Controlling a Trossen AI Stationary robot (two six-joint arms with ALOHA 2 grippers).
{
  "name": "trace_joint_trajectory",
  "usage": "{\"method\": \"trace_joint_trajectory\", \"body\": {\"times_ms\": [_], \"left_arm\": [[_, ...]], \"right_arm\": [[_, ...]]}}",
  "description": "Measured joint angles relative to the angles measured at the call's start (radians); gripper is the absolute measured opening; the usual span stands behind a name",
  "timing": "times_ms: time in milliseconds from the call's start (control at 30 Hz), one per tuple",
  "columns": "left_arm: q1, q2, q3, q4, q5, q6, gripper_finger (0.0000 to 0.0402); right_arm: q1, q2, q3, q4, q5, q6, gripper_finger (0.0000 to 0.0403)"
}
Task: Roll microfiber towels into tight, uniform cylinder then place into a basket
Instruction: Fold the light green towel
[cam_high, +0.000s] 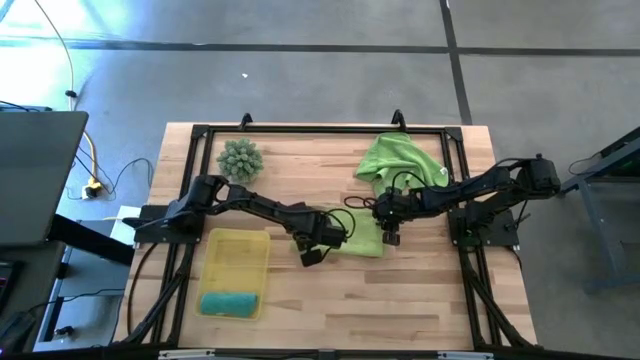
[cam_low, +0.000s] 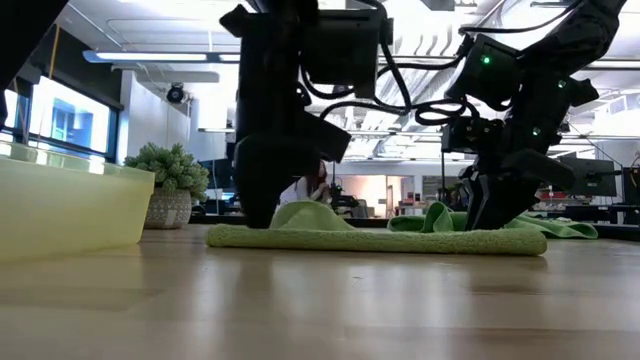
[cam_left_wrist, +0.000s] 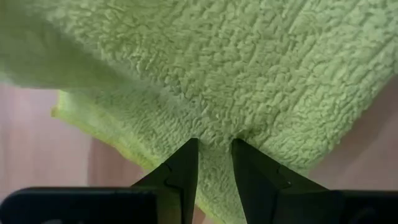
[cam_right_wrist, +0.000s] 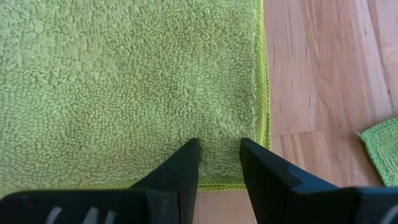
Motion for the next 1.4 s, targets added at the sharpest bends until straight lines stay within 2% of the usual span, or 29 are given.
{"method": "trace_joint_trajectory", "body": {"times_ms": [133, 333, 433, 533, 733, 833, 933, 1067, 1200, 1400], "left_arm": [[-0.011, -0.001, -0.003, 0.001, 0.072, -0.027, 0.0087], [-0.025, -0.007, -0.004, -0.02, 0.233, -0.105, 0.0087], [-0.023, -0.007, -0.003, -0.023, 0.253, -0.106, 0.0087], [-0.023, -0.007, 0.036, -0.048, 0.18, -0.065, 0.0087], [-0.014, -0.008, 0.102, -0.031, -0.099, 0.063, 0.0087], [0.014, -0.003, 0.101, -0.037, -0.18, 0.083, 0.0087], [0.049, 0.013, 0.101, -0.037, -0.199, 0.065, 0.0087], [0.086, 0.045, 0.101, -0.054, -0.147, 0.065, 0.0087], [0.103, 0.071, 0.101, -0.059, -0.139, 0.079, 0.0087], [0.131, 0.076, 0.101, -0.15, -0.182, 0.04, 0.0087]], "right_arm": [[0.0, 0.0, 0.0, 0.0, 0.0, 0.009, 0.0114], [-0.001, 0.0, 0.0, 0.0, 0.002, 0.031, 0.0114], [-0.002, 0.0, 0.0, 0.0, 0.002, 0.029, 0.0114], [-0.002, 0.0, 0.0, 0.002, 0.002, 0.027, 0.0114], [-0.002, 0.0, 0.0, 0.004, 0.001, 0.027, 0.0114], [-0.003, 0.0, 0.0, 0.002, -0.01, 0.037, 0.0114], [-0.002, 0.0, 0.0, -0.001, -0.011, 0.038, 0.0114], [-0.002, 0.0, 0.0, -0.005, -0.012, 0.037, 0.0114], [-0.002, 0.0, 0.0, -0.009, -0.013, 0.037, 0.0114], [-0.002, -0.001, 0.001, -0.014, -0.013, 0.037, 0.0114]]}}
